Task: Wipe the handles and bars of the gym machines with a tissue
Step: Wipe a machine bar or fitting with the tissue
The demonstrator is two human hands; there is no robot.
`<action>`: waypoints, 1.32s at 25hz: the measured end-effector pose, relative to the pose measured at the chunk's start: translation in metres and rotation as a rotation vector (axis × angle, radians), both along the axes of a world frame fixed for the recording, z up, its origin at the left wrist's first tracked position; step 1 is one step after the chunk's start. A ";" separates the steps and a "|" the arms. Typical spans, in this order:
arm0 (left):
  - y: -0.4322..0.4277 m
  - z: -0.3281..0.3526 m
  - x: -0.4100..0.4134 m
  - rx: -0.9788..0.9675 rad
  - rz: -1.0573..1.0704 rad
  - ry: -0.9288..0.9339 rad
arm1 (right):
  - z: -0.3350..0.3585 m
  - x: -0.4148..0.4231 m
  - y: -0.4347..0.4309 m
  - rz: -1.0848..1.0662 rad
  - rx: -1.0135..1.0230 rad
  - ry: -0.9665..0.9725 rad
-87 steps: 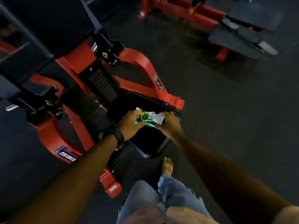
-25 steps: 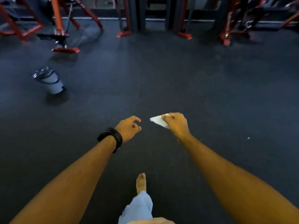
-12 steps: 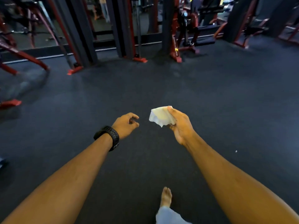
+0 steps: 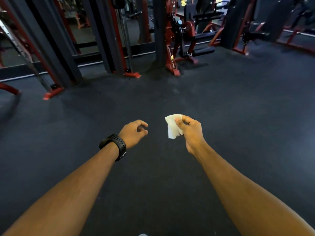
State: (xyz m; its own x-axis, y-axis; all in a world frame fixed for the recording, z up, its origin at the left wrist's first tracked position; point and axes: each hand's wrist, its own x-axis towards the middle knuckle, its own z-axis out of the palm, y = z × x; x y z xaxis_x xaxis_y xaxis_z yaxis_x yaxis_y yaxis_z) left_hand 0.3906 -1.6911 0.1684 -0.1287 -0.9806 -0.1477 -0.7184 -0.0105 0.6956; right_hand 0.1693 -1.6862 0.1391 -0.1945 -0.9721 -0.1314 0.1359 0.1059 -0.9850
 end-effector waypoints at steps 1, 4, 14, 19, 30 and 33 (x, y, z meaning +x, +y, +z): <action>-0.028 -0.002 -0.005 0.003 -0.014 0.003 | 0.000 -0.004 -0.026 -0.004 -0.012 0.020; -0.141 -0.014 -0.021 -0.006 -0.052 0.009 | -0.002 -0.018 -0.127 -0.008 -0.050 0.116; -0.510 0.007 -0.073 -0.041 -0.133 -0.008 | 0.012 -0.071 -0.465 -0.087 -0.056 0.208; -0.671 -0.006 -0.093 -0.056 -0.090 -0.036 | -0.005 -0.088 -0.645 -0.018 -0.097 0.223; -0.977 0.026 -0.050 -0.085 0.276 -0.007 | 0.023 -0.031 -1.033 0.282 -0.187 0.404; -1.064 0.017 -0.015 -0.122 0.317 0.000 | 0.015 0.008 -1.122 0.328 -0.197 0.314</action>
State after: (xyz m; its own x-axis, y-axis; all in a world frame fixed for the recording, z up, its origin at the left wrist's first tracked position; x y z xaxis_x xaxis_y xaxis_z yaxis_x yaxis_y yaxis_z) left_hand 0.3754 -2.7546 0.1856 0.1851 -0.9823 -0.0272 -0.6930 -0.1501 0.7051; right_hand 0.1771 -2.8083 0.1537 0.1255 -0.9891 0.0769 -0.1804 -0.0990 -0.9786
